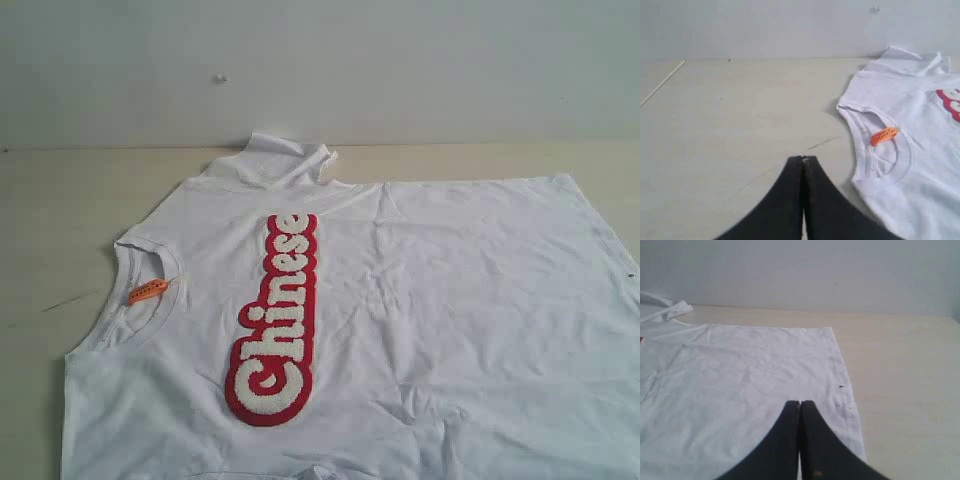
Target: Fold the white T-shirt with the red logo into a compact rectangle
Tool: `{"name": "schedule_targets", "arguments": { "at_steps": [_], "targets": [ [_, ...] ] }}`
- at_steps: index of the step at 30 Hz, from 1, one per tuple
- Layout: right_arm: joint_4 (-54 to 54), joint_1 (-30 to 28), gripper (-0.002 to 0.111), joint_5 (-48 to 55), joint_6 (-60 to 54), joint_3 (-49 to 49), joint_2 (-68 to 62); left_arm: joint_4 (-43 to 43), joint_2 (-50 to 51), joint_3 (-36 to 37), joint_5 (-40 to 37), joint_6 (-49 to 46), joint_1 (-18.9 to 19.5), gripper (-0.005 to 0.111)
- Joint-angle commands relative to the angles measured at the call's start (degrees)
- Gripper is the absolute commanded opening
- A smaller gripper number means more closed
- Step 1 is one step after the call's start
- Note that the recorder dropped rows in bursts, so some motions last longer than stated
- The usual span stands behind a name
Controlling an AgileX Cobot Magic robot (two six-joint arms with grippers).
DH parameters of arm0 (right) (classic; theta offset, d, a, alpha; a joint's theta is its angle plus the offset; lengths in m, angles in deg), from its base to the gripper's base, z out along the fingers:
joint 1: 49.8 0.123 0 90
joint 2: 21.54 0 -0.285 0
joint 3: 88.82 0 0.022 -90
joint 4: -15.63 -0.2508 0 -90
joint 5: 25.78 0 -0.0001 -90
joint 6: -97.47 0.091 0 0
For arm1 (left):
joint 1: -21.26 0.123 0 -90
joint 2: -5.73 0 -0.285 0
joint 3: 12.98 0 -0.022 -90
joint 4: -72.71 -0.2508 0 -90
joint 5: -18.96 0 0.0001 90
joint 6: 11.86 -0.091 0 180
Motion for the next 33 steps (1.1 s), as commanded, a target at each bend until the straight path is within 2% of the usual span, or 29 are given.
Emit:
{"name": "schedule_targets", "arguments": {
  "at_steps": [1,5,9,12,14,16,19,22,27,33],
  "targets": [
    [2.5,0.1,0.000,-6.9,-0.4,-0.1,0.2,-4.2,-0.2,0.0,4.0,-5.0,0.2,0.000],
    [2.1,0.1,0.000,-11.9,-0.4,-0.1,0.2,-0.9,-0.2,0.0,13.4,-2.1,0.2,0.000],
    [2.1,0.1,0.000,-14.6,0.0,-0.1,0.2,-0.8,-0.2,0.0,18.6,1.6,0.2,0.000],
    [2.1,0.1,0.000,-19.1,0.6,-0.1,0.2,-0.8,-0.2,0.0,28.4,4.7,0.2,0.000],
    [-0.9,0.1,0.000,-24.3,0.9,-0.1,0.2,-0.8,-0.2,0.0,33.2,10.1,0.2,0.000],
    [-5.1,0.1,0.000,-29.9,5.0,-0.1,0.2,-0.8,-0.2,0.0,35.7,19.9,0.2,0.000],
    [-10.0,0.1,0.000,-36.6,16.0,-0.1,0.2,-1.5,-0.2,0.0,38.5,32.6,0.2,0.000],
    [-4.9,0.1,0.000,-39.3,23.3,0.8,0.2,-4.1,-0.2,-0.3,40.4,36.5,0.2,0.000],
    [6.9,0.1,0.000,-37.9,33.1,9.0,0.2,-11.1,0.6,-8.0,38.6,40.7,0.2,0.000],
    [19.7,0.1,0.000,-29.8,42.0,22.4,-6.4,-22.8,10.1,-20.0,37.1,46.7,0.2,0.000]
  ]
}}
